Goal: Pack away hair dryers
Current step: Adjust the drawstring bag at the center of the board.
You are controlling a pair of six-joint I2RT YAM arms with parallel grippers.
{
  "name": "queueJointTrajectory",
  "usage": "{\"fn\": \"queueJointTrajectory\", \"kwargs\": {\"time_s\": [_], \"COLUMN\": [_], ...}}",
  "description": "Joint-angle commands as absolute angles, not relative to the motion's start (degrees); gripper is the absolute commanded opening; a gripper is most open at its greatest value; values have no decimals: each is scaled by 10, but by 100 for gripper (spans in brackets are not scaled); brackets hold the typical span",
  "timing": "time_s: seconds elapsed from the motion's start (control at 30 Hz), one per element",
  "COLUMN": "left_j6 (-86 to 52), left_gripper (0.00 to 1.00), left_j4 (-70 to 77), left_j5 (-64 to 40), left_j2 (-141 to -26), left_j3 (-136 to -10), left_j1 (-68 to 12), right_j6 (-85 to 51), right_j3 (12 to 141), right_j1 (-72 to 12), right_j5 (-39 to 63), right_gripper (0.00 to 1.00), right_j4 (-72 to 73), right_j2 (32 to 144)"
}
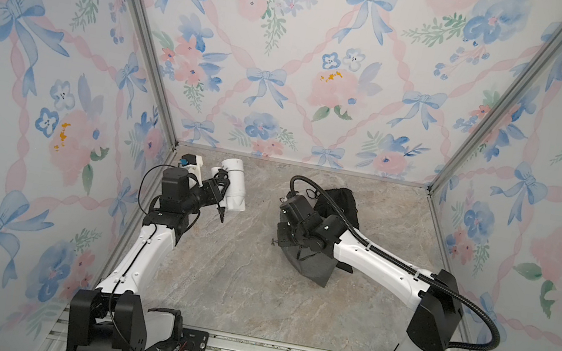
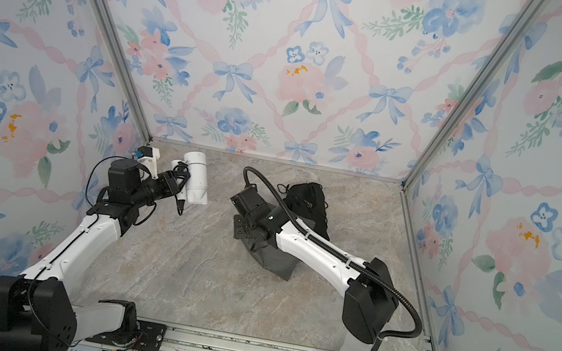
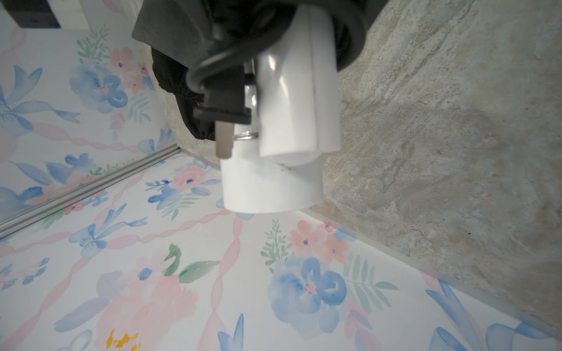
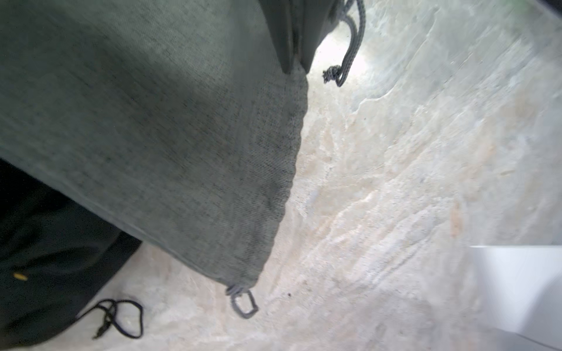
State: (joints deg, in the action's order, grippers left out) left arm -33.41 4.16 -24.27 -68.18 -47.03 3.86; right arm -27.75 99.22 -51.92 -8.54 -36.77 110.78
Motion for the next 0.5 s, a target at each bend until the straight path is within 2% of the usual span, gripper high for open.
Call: {"fn": "queueJointTrajectory", "kwargs": {"time_s": [0.0,0.17,0.27,0.37,0.47], "left_j6": [-334,-331,-331,-331,-330], "left_gripper": [19,19,19,19,19], "left_j4": [81,81,80,80,77], "left_j5": [-251,-243,-240,-237,-235], "left_j2": [-665,-659,-655,-651,-651], "left_j3": [-477,-476,-475,-475,-476], "left_j1": [42,44,47,51,57], "right_j6": [-184,-95,-73,-60,-48], "right_j3": [1071,1259,1319,1293,1185], "right_j1": [-492,-478,-478,-492,-517], "right_j5": [21,75,115,142,140], "right_gripper": [0,0,0,0,0], "right_j4": [-406,-509,-543,-548,-500], "right_j2": [1124,1206,1253,1269,1236]}}
